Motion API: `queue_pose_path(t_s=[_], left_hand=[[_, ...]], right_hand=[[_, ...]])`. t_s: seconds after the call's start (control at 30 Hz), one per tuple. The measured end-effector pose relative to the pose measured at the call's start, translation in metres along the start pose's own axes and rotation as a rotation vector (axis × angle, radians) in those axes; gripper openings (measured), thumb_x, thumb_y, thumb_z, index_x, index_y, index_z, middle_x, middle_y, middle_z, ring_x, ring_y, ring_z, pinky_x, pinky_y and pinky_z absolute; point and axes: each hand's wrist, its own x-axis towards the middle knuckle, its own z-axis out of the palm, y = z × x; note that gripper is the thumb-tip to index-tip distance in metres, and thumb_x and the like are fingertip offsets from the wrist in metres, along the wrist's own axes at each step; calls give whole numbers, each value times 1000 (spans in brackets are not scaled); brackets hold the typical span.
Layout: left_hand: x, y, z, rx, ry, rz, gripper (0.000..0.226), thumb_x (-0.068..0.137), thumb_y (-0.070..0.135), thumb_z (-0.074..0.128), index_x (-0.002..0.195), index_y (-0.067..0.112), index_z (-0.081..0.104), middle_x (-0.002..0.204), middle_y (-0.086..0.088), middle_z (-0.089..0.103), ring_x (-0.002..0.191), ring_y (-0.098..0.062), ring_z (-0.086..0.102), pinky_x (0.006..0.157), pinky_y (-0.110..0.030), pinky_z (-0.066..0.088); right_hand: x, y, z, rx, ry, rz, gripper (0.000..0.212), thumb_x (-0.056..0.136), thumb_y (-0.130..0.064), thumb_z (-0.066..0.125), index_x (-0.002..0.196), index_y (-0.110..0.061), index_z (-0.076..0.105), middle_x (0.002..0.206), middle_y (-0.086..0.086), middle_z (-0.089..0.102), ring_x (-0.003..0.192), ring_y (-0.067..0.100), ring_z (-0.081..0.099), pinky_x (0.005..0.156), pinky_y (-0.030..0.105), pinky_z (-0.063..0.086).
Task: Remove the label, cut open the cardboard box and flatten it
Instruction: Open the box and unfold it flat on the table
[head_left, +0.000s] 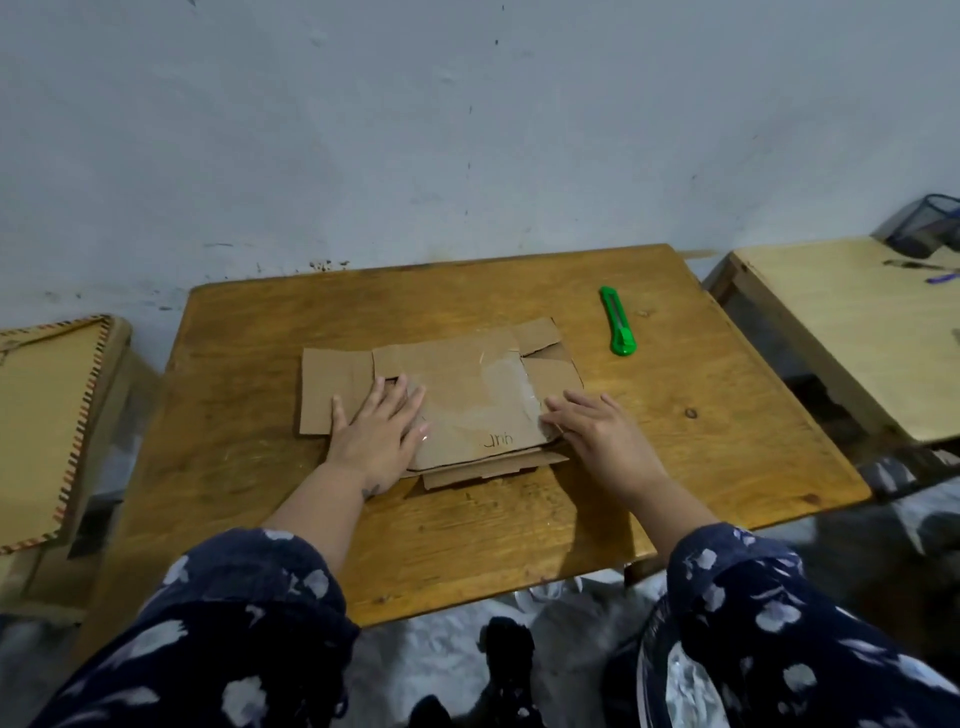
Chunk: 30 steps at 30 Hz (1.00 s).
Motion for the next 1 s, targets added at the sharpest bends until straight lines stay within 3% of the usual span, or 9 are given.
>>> queue_pose_path(t_s=[0.17, 0.23, 0.3, 0.37, 0.57, 0.73, 0.8, 0.9, 1.0], left_hand=[[-3, 1, 8, 29, 17, 14, 54, 99, 48, 7, 148, 37, -12, 155, 13, -25, 142, -15, -27, 110, -62, -14], [-3, 0, 10, 27, 29, 7, 54, 99, 48, 5, 148, 38, -13, 154, 14, -26, 141, -14, -28, 110, -62, -15], [-3, -1, 12, 20, 41, 7, 53, 98, 48, 4, 148, 39, -13, 154, 15, -26, 141, -14, -28, 110, -61, -15], [-3, -2, 15, -26, 68, 14, 51, 98, 47, 1, 147, 41, -11, 155, 17, -22, 141, -11, -27, 111, -59, -16], [-3, -2, 15, -219, 148, -16, 55, 94, 54, -8, 147, 48, 9, 157, 23, -4, 142, -2, -18, 113, -51, -19], [-5, 0, 22, -64, 226, -2, 70, 85, 76, 6, 148, 45, 5, 156, 21, -8, 144, -6, -15, 112, -54, -13], [-4, 0, 24, -39, 238, -12, 74, 83, 78, 5, 148, 44, 5, 157, 20, -8, 144, -7, -15, 113, -55, -11], [-2, 0, 25, -21, 261, -22, 74, 83, 78, 3, 149, 44, 5, 157, 20, -7, 144, -7, -15, 113, -56, -10], [-1, 0, 26, -14, 269, -29, 74, 83, 78, 3, 149, 44, 6, 157, 20, -6, 145, -7, -13, 113, -57, -7]], right_hand=[[-18, 2, 3, -29, -106, 5, 51, 92, -16, 47, 141, -30, 42, 153, -8, 33, 146, 13, 16, 120, 48, 11], [-23, 4, 4, -64, -169, 18, 57, 91, -34, 43, 146, -34, 29, 157, -13, 19, 147, 9, 4, 120, 45, 2], [-26, 4, 6, -94, -189, 35, 64, 88, -57, 27, 148, -36, 22, 158, -15, 12, 146, 6, -3, 119, 43, -2], [-22, 0, 8, -75, -163, 73, 71, 85, -66, 18, 148, -34, 21, 158, -13, 10, 146, 5, -3, 119, 42, -2], [7, -14, 15, -26, -119, 256, 68, 93, -59, 34, 150, -26, 19, 161, -3, 0, 147, 12, -9, 118, 49, -5], [30, -12, 18, -2, -4, 312, 71, 92, -59, 35, 151, -25, 16, 161, 0, -5, 147, 15, -12, 114, 49, -11], [42, 0, 15, 28, 23, 381, 69, 94, -57, 31, 151, -25, 10, 161, 1, -3, 147, 16, -11, 116, 53, -10], [53, 14, 12, 52, -67, 441, 67, 96, -56, 22, 152, -25, 2, 161, 1, 0, 147, 15, -11, 115, 55, -12], [56, 8, 18, 228, -39, 461, 67, 97, -52, 24, 152, -21, 3, 160, 5, 9, 148, 17, -3, 115, 52, -13]])
